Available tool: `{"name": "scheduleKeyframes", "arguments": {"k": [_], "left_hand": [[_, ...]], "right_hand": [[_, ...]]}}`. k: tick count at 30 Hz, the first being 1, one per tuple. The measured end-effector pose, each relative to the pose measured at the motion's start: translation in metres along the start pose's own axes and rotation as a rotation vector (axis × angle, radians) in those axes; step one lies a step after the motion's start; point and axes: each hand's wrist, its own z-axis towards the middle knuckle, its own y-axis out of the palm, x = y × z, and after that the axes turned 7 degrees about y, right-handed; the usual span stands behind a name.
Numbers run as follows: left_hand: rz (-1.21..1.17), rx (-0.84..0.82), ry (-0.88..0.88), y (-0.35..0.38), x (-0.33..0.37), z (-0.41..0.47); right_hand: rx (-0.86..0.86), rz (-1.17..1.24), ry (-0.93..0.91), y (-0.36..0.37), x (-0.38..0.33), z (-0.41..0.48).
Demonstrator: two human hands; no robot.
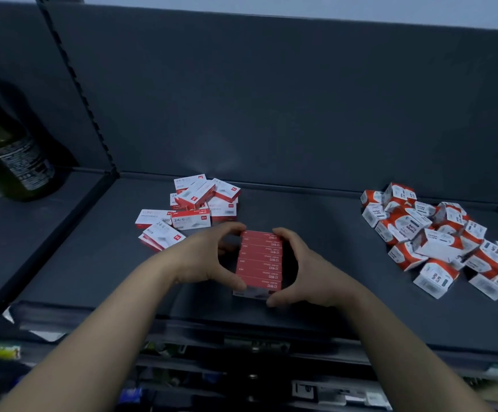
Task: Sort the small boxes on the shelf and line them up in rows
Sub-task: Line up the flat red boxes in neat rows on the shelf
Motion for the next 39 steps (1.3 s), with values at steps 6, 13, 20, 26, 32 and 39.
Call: {"name": "scheduleKeyframes", "arguments": {"k": [6,13,20,26,32,39], "left_hand": [[-0.004,-0.017,-0.034,-0.003,-0.007,-0.026],[0.012,0.117,-0.024,-0.019,-0.001,-0.038],[0.571,0.642,-0.141,-0.060,-0.016,0.002],[0.569,0.659,-0.166,-0.064,-0.021,0.034],[0.319,0.724,-0.172,-0.072,-0.022,0.030],[0.045,0.800,-0.091,-0.072,0.009,0.035]], "right_hand": [[-0.012,0.009,0.000,0.021,-0.010,-0.012],[0.027,0.100,-0.013,0.007,-0.020,-0.013],[0.395,-0.259,-0.066,-0.015,-0.041,0.048],[0.370,-0.272,-0.090,-0.009,-0.059,0.106],[0.372,-0.232,-0.018,-0.007,-0.073,0.163],[0.406,-0.080,0.035,-0.032,-0.060,0.154]]}}
